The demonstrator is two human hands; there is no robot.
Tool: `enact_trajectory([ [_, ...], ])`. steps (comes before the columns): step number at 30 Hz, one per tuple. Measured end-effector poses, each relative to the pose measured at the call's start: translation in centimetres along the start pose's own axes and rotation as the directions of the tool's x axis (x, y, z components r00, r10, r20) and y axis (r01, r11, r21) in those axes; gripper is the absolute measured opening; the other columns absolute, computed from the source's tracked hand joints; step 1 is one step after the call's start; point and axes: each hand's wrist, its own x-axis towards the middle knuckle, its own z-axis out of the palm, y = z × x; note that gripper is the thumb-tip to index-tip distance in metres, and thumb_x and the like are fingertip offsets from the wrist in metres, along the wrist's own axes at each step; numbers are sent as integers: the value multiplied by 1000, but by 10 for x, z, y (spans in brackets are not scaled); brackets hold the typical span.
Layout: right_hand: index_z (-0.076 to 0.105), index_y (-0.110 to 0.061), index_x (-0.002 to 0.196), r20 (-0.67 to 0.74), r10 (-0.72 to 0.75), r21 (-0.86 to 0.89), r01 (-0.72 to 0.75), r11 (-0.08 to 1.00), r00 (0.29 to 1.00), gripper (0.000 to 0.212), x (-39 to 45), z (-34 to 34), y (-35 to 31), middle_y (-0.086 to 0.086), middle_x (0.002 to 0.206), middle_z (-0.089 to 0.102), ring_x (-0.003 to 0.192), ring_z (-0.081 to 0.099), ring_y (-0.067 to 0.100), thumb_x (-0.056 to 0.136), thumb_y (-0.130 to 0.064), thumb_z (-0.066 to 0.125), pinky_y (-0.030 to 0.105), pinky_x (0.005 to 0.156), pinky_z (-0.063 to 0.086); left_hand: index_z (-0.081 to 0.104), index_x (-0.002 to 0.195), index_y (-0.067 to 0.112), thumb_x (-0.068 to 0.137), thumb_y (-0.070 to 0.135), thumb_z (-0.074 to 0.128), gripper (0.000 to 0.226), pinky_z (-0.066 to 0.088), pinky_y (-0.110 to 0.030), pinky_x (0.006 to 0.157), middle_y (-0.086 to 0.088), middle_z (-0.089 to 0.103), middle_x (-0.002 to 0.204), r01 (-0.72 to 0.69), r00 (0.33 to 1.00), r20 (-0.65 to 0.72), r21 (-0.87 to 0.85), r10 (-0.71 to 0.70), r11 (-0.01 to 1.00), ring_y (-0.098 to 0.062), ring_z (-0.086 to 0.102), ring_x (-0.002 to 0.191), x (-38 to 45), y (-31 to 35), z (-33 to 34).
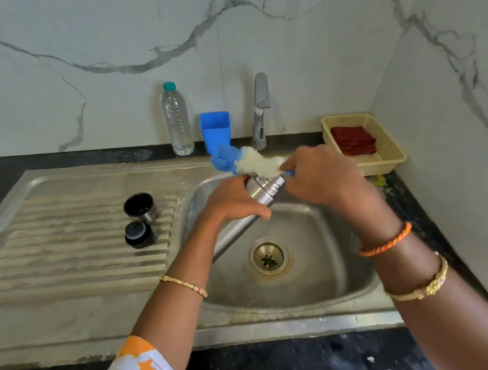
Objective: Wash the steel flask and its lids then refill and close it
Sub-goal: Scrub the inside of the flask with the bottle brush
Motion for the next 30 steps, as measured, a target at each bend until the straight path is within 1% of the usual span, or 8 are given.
enact_trajectory([
  [6,46,-40,135,-334,-88,71,118,990,939,54,-44,74,15,3,97,63,85,63,30,89,-10,50,38,65,50,58,118,19,59,16,88,66,41,-23,84,9,61,113,90,993,-33,-379,-111,921,-12,55,107,-3,-20,-5],
  [10,60,-30,126,-519,-74,150,176,973,852,52,-56,108,59,-4,78,58,53,57,22,82,-3,66,31,39,48,64,100,21,60,16,86,45,49,-27,77,1,71,97,84,995,1,-489,-96,868,-18,66,94,-5,-30,-12],
  [14,58,-28,128,-565,-153,167,294,941,811,49,-35,107,67,-10,77,53,56,53,13,85,-5,64,21,46,41,61,97,23,65,12,83,41,50,-23,70,2,69,93,39,999,26,-554,-29,832,-11,65,84,-7,-19,-9],
  [16,58,-30,128,-571,-154,206,323,924,806,46,-16,109,53,-10,74,51,58,52,12,87,-10,62,22,49,40,62,96,24,63,8,83,42,51,-21,74,6,70,92,-9,1000,-5,-619,8,786,-6,65,84,-5,-9,-1],
  [19,58,-31,127,-558,-45,485,369,793,829,39,1,116,43,-16,72,54,58,48,8,92,-15,58,18,58,45,65,96,16,47,13,81,51,53,-25,69,4,72,83,-46,992,-107,-812,-70,582,-9,68,75,1,-4,5],
  [22,60,-24,126,-395,143,729,215,650,908,34,-2,123,52,-25,72,58,56,49,2,93,-15,57,5,61,40,61,114,7,52,17,84,67,55,-29,74,-1,72,95,-129,972,-202,-884,-117,450,-15,69,86,4,-7,2],
  [26,63,-25,122,-151,217,807,-7,590,964,31,-15,135,59,-7,64,59,63,53,-4,94,-18,55,-1,61,37,57,114,19,59,29,85,63,56,-37,88,1,69,105,-228,938,-296,-918,-178,324,-15,66,99,5,-5,5],
  [30,60,-32,122,-198,201,847,65,528,959,32,-18,116,40,-10,69,61,72,58,-2,93,-18,55,-3,65,37,55,117,21,71,30,82,54,54,-35,89,2,68,106,-271,901,-339,-927,-270,258,-14,65,100,9,-3,20],
])
